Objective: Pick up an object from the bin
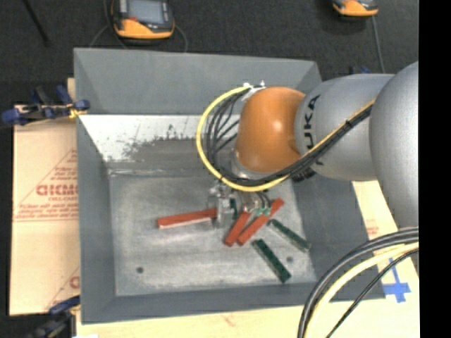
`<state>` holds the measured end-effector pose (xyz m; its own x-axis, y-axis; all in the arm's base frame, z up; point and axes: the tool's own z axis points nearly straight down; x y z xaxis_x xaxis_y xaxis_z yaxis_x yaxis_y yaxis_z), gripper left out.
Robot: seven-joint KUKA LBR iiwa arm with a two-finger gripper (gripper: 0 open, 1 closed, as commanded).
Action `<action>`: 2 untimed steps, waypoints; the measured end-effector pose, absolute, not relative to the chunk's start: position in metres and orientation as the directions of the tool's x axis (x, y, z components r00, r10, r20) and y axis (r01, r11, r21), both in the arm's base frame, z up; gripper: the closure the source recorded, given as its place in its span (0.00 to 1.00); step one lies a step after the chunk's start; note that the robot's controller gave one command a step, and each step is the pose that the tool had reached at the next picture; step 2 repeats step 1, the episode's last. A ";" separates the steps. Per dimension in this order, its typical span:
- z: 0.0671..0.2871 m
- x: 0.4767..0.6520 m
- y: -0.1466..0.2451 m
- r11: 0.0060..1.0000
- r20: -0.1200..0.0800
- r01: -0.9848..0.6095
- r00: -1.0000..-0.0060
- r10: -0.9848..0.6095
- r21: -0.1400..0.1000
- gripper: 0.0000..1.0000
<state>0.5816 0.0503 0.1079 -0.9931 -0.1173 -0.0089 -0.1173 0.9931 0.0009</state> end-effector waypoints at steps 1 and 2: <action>0.177 0.585 0.050 0.994 -0.012 -0.111 -0.994 -0.111 -0.001 1.00; 0.177 0.585 0.050 0.994 -0.012 -0.111 -0.994 -0.111 -0.001 1.00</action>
Offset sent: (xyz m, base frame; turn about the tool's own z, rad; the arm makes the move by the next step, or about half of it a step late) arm 0.0001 0.0000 0.0638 0.0000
